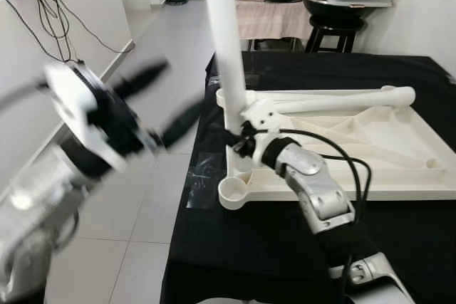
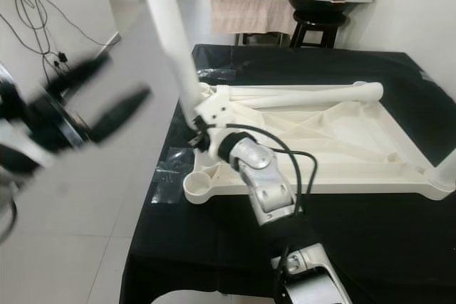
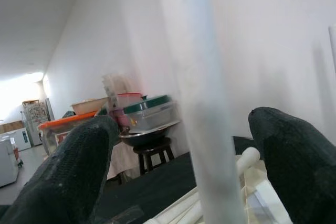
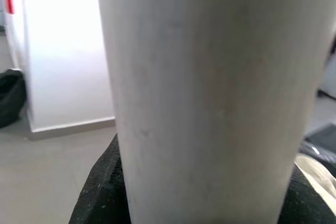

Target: Building children table

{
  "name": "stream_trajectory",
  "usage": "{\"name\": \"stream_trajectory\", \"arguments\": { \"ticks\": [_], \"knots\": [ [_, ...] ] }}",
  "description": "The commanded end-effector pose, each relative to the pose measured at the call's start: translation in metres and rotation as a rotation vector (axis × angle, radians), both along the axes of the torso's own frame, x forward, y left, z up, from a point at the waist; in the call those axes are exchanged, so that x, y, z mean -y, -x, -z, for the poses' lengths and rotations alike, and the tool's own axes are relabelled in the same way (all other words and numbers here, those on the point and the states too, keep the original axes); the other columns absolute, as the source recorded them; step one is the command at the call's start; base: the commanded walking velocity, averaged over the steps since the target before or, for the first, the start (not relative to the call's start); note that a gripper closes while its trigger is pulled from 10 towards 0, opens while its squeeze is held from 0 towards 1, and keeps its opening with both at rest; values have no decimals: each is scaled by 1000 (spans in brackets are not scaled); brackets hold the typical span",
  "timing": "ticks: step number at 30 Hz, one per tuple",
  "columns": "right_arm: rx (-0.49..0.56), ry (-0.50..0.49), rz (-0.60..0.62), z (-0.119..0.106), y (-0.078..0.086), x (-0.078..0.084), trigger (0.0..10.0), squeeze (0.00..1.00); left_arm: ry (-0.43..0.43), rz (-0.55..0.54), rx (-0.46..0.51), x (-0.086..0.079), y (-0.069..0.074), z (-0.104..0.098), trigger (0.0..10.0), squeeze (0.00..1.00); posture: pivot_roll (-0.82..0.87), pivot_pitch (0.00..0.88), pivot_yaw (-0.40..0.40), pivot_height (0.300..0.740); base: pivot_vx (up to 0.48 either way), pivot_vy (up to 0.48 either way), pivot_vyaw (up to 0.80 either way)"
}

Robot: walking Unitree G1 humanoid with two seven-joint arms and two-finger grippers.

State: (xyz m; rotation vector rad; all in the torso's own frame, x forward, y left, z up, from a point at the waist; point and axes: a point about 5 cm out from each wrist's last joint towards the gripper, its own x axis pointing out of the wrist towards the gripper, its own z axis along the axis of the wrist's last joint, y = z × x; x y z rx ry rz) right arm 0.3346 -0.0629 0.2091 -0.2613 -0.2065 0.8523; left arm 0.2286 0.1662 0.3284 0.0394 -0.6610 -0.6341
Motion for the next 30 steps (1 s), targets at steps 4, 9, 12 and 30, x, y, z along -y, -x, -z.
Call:
{"name": "stream_trajectory", "arguments": {
  "ticks": [4, 9, 12, 30],
  "knots": [
    [43, 12, -43, -3, 4, -6, 10000, 0, 7, -58, -27, -7, -10, 2, 10000, 1000, 69, 0, 5, 740, 0, 0, 0],
    [91, -10, -156, -9, 18, -25, 10000, 0, 39, 50, -124, 11, -31, 10, 10000, 1000, 44, 0, 17, 740, 0, 0, 0],
    [100, -3, -173, -9, 20, -28, 10000, 0, 40, 76, -148, 17, -36, 13, 10000, 0, 38, 0, 19, 740, 0, 0, 0],
    [98, -31, -151, -10, 16, -32, 10000, 0, -38, 346, -210, 43, -24, 25, 10000, 0, 31, 0, 19, 740, 0, 0, 0]
  ]
}}
